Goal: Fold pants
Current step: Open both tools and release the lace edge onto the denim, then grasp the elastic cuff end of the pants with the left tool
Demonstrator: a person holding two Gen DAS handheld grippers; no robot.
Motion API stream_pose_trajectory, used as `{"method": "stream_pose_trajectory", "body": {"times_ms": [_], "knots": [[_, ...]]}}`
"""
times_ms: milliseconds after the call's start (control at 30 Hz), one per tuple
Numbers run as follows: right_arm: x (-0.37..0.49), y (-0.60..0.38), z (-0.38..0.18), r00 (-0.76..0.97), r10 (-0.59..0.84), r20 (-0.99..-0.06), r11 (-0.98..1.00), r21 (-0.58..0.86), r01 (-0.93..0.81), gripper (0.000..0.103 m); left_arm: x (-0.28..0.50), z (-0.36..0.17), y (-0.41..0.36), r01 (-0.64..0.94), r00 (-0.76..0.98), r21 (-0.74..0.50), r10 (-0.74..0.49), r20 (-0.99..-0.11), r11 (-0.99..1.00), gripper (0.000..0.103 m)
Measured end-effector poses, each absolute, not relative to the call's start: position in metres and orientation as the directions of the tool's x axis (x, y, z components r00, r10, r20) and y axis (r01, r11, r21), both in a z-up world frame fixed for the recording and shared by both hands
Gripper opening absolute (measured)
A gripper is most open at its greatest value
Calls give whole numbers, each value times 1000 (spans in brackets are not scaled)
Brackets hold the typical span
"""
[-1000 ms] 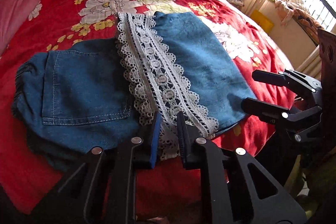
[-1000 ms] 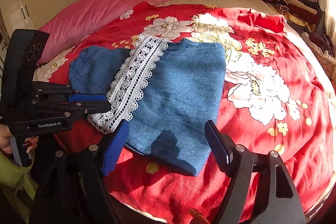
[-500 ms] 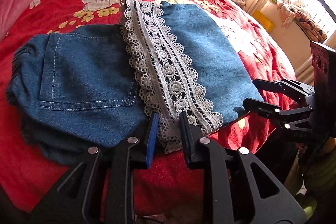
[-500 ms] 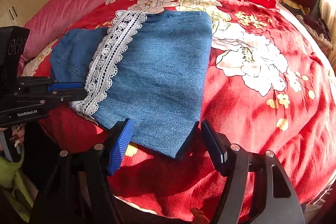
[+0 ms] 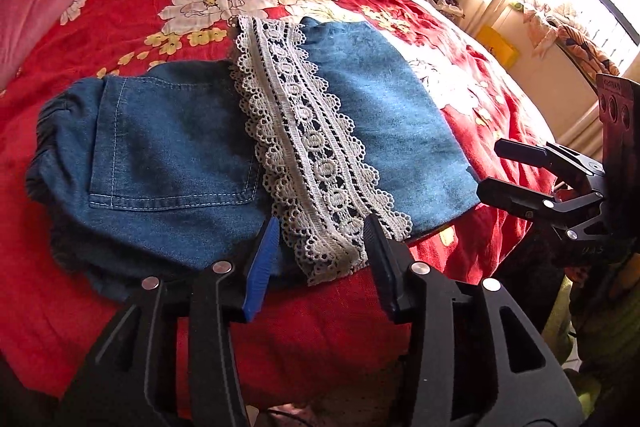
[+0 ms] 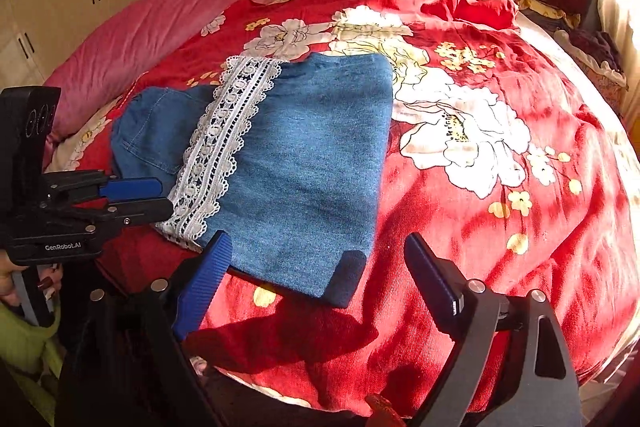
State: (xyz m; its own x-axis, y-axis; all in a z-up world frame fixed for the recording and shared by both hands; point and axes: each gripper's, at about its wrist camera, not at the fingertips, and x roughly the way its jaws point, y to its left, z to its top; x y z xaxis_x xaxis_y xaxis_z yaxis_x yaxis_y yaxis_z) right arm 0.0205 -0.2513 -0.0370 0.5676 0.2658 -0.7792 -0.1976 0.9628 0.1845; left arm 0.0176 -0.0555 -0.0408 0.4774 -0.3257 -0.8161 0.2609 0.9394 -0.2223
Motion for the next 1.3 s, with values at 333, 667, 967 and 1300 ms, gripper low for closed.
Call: {"method": "stream_pose_trajectory", "body": {"times_ms": [333,667,967,1300], "knots": [[21,-250,-26,594,241,-768,970,166,-178,98,12,-27,-45,234,520,-216,-310,-796,948,78],[31,-244,-4,629,235,-741,971,152,-184,98,6,-13,-23,176,577,-209,-272,-770,962,93],[56,-220,23,649,263,-714,960,130,-247,98,-1,-9,16,73,616,-220,-218,-757,973,93],[101,-163,41,607,357,-710,914,129,-386,98,-5,-24,73,-75,612,-276,-174,-771,958,93]]}}
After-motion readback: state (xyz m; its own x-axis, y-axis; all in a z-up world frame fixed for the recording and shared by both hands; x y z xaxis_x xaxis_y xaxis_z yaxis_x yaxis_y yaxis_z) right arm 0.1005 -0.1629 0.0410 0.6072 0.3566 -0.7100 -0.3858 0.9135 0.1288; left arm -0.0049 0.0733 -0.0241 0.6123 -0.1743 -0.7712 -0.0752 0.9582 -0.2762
